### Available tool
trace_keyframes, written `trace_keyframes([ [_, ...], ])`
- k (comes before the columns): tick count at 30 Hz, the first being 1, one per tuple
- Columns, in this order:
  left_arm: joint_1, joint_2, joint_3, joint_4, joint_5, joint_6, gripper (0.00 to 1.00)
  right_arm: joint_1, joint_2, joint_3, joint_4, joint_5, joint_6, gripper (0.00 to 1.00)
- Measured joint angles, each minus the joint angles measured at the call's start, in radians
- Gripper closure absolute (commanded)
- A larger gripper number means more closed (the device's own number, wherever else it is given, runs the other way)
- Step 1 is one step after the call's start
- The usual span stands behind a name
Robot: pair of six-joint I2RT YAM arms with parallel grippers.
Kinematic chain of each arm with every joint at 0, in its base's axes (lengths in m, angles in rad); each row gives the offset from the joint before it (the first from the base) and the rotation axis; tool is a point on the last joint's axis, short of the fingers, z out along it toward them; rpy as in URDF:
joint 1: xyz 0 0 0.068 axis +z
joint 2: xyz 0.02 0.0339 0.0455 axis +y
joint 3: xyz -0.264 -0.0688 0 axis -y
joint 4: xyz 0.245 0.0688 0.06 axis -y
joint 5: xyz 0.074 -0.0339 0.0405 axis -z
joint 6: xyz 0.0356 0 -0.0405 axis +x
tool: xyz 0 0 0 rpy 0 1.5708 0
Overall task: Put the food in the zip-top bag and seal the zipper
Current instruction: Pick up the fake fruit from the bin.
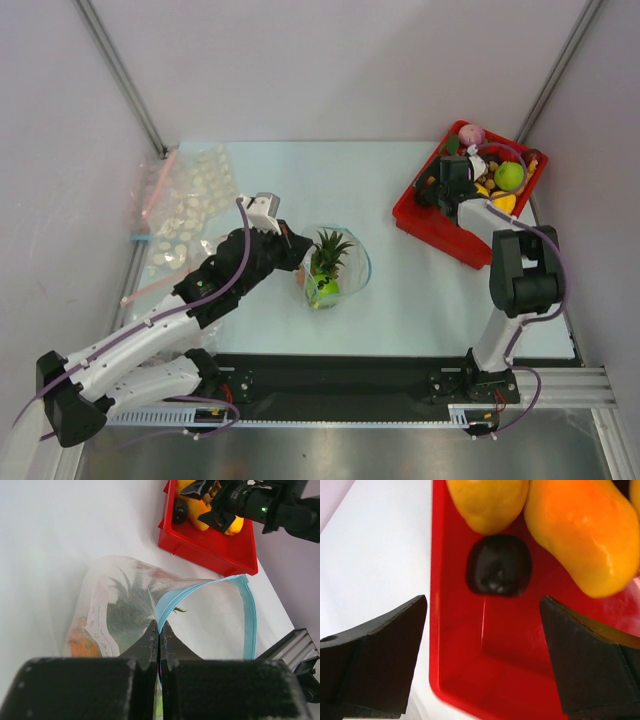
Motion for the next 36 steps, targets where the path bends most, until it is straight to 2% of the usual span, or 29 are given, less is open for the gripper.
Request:
trace_keyframes([
  [6, 0.0, 0.0, 0.0, 0.0, 0.0, 0.0, 1.0, -0.05, 0.161, 0.075, 0.035, -0.049, 0.071, 0.1],
  [9, 0.0, 0.0, 0.0, 0.0, 0.0, 0.0, 1.0, -0.057, 0.203, 0.079, 0.049, -0.067, 0.095, 0.28],
  [10, 0.0, 0.0, 0.0, 0.0, 0.0, 0.0, 1.0, -0.057, 0.212, 0.079, 0.052, -0.074, 0.098, 0.42],
  [13, 0.0, 0.0, 0.0, 0.0, 0.0, 0.0, 1.0, -0.056, 0.219, 0.079, 0.064, -0.095, 0.101, 0.53],
  [17, 0.0, 0.0, 0.0, 0.0, 0.0, 0.0, 1.0, -0.056, 0.182, 0.048, 0.098, -0.109, 0.086, 0.59],
  [21, 0.0, -0.001, 0.0, 0.0, 0.0, 0.0, 1.0, -0.056, 0.031, -0.056, 0.103, -0.135, 0.06, 0.62],
  [30, 0.0, -0.001, 0.0, 0.0, 0.002, 0.0, 1.0, -0.011, -0.456, -0.193, 0.077, -0.239, -0.006, 0.61],
  [36, 0.0, -0.002, 0.0, 0.0, 0.005, 0.0, 1.0, 0.208, -0.818, -0.335, 0.077, -0.259, -0.105, 0.61],
])
